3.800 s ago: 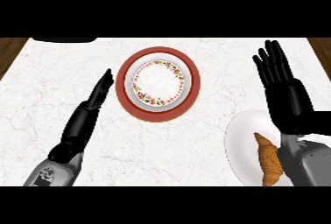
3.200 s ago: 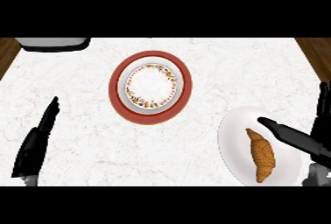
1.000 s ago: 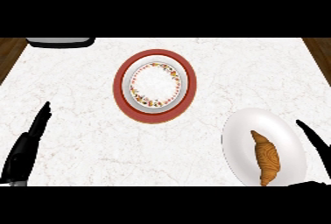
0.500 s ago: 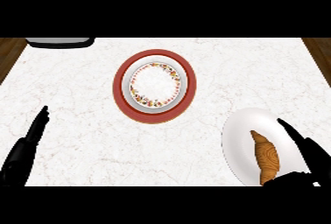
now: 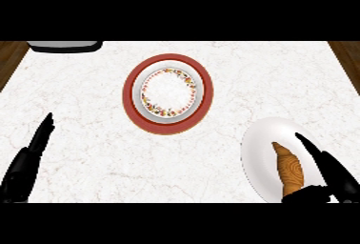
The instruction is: Pick the croissant from the plate and place it in the plate
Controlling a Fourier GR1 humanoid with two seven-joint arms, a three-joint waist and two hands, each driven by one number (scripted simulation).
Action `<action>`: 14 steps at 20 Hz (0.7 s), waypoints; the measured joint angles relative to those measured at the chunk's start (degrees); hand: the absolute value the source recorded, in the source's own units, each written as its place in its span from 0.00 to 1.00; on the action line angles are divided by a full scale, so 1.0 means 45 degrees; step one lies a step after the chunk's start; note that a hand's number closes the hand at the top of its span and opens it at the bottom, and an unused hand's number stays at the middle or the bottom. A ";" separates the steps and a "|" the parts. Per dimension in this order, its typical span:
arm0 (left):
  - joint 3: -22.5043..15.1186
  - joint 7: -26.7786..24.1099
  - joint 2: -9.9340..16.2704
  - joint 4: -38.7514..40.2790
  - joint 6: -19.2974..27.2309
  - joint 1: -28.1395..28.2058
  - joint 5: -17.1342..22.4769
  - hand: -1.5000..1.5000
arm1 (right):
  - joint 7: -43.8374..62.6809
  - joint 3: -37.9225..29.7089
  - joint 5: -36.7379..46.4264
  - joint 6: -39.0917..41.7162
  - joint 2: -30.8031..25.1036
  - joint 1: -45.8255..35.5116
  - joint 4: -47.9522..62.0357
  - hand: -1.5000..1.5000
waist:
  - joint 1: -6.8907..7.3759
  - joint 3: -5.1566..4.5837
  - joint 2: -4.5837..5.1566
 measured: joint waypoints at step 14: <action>0.0882 -0.0458 -0.0520 0.0412 -0.0778 -0.0174 -0.0567 0.50 | -0.2532 -0.0850 0.1364 -0.0244 0.1244 -0.0386 0.1549 1.00 | -0.0001 -0.0049 -0.0034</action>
